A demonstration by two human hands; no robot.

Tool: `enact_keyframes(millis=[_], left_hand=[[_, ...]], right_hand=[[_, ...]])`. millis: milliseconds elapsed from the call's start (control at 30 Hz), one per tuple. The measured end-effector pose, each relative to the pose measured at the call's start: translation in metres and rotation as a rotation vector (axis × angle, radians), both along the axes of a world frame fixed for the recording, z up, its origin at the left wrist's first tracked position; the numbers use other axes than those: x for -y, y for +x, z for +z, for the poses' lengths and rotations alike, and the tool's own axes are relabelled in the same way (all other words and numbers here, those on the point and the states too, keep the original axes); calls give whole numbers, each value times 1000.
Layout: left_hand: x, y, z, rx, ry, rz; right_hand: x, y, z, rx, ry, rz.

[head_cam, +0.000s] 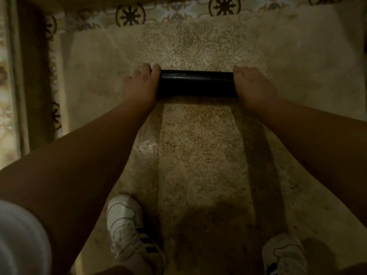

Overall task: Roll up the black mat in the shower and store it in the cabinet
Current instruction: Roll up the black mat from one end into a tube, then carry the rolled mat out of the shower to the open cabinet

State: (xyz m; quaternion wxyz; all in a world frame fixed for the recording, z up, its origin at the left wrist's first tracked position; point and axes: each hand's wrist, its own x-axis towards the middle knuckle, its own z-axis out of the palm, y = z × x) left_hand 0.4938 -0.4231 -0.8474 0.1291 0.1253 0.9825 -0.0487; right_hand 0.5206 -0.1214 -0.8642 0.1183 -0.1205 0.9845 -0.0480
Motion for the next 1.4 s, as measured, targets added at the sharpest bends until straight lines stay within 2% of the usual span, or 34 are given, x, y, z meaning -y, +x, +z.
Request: enact_keyframes(millis=[233, 300, 367, 433, 567, 700, 733, 800, 867, 933, 1033, 1133, 1300, 1400], left_hand=[[15, -7, 8, 143, 28, -65], [28, -1, 7, 263, 181, -57], [41, 7, 12, 404, 448, 21], [55, 12, 16, 462, 598, 78], [66, 16, 23, 572, 778, 298], [69, 20, 25, 682, 1112, 547], [69, 20, 26, 708, 1177, 606], [67, 17, 26, 750, 1280, 691], [65, 13, 27, 765, 1361, 734], [65, 9, 29, 745, 1367, 743], [74, 2, 42, 741, 1334, 721], [82, -12, 71, 742, 1223, 630], [78, -25, 151, 768, 1148, 529], [85, -13, 215, 774, 1124, 530]], right_hand=[[-3, -25, 13, 258, 80, 44], [-6, -17, 12, 332, 66, 41], [-10, -7, 13, 456, -11, 19], [-14, -6, 19, 579, -120, -5], [-19, -13, 31, 678, -347, -155], [-36, -11, 40, 843, -858, -480], [-37, -9, 41, 837, -998, -574], [-31, -6, 40, 705, -1204, -723], [-18, -6, 41, 538, -1257, -791], [-8, -10, 44, 477, -1227, -775], [-6, -17, 59, 551, -1144, -732], [-13, -23, 87, 615, -1060, -665], [-21, -21, 172, 525, -1022, -726], [-11, -7, 240, 463, -994, -672]])
